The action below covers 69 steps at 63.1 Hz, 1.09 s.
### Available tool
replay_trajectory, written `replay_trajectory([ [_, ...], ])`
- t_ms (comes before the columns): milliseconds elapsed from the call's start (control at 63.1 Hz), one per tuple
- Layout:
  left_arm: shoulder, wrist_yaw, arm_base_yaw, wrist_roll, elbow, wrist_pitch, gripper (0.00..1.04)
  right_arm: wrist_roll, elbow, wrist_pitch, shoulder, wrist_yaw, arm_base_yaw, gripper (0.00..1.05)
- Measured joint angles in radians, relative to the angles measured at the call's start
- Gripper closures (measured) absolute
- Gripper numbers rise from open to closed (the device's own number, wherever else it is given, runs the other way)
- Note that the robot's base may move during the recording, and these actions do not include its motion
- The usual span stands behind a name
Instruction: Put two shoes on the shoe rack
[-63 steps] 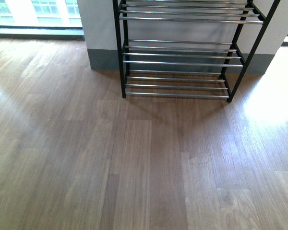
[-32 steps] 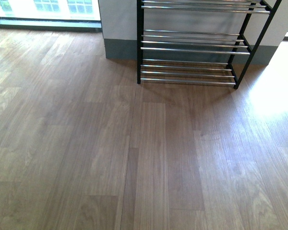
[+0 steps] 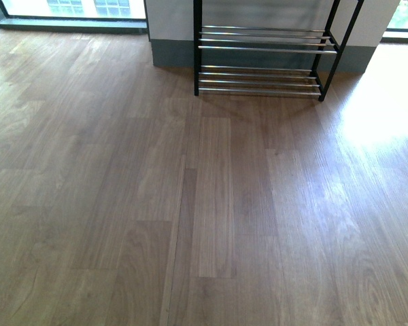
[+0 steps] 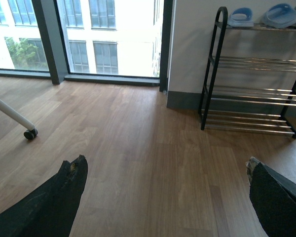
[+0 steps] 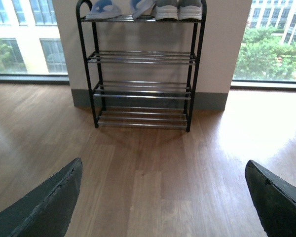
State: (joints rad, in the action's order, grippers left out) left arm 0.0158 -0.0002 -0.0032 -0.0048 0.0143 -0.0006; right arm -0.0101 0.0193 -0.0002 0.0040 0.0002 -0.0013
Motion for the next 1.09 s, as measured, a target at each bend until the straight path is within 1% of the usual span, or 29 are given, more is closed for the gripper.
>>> replay_trajectory([
  [1093, 0.0, 0.0, 0.0, 0.0, 0.0, 0.0, 0.09, 0.0, 0.0, 0.0, 0.0, 0.001, 0.0, 0.09],
])
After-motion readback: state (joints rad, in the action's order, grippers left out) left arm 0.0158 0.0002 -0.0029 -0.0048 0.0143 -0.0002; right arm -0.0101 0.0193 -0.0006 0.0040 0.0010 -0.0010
